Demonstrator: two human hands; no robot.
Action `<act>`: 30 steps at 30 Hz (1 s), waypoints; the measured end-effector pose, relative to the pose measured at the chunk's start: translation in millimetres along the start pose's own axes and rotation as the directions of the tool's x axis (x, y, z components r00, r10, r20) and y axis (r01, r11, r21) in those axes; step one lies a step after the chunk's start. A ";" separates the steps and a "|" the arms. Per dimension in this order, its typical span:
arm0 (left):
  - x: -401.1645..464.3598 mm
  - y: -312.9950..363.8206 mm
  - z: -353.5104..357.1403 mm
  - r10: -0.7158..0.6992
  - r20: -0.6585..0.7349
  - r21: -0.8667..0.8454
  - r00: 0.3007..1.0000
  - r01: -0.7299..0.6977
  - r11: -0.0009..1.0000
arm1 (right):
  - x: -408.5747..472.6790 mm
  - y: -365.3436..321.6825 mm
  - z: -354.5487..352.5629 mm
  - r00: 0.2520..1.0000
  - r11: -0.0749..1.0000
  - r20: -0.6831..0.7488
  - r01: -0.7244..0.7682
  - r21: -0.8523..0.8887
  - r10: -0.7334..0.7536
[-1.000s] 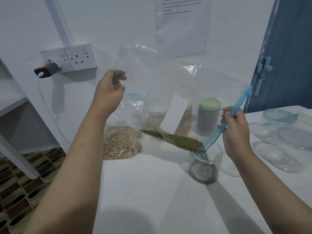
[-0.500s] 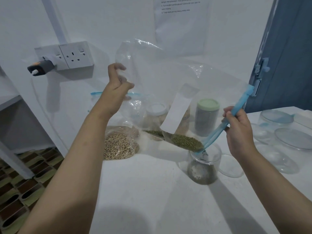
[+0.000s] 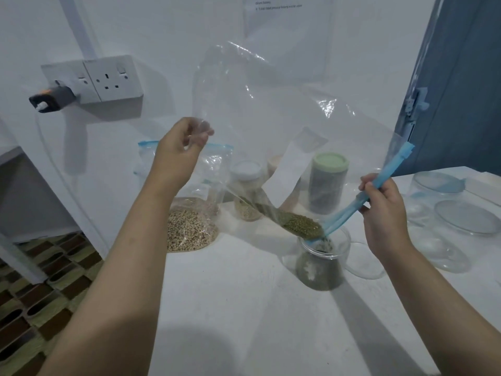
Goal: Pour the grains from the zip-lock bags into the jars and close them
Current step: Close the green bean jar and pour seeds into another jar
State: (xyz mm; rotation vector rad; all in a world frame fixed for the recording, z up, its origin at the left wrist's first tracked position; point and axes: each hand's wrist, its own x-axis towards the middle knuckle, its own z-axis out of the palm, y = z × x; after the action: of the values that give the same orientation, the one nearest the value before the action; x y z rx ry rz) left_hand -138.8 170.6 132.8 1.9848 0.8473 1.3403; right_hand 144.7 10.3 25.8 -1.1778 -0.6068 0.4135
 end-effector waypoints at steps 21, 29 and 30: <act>11.9 15.7 12.2 -0.093 -0.011 -0.095 0.996 0.092 0.991 | -4.9 -6.2 -11.9 0.998 0.991 -0.019 0.061 -0.119 -0.063; 13.8 16.9 12.5 -0.087 -0.030 -0.087 0.996 0.084 0.993 | -6.7 -3.1 -16.4 0.997 0.984 0.007 0.075 -0.161 -0.075; 13.7 17.0 12.3 -0.088 -0.036 -0.089 0.995 0.084 0.992 | -7.2 -2.4 -17.2 0.997 0.984 0.012 0.078 -0.161 -0.077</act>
State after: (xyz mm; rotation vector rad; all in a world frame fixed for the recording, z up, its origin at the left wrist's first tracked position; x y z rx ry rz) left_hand -120.3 169.1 149.6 1.8395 0.8675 1.3489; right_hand 150.1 -7.3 22.0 -1.3034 -0.6992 0.3056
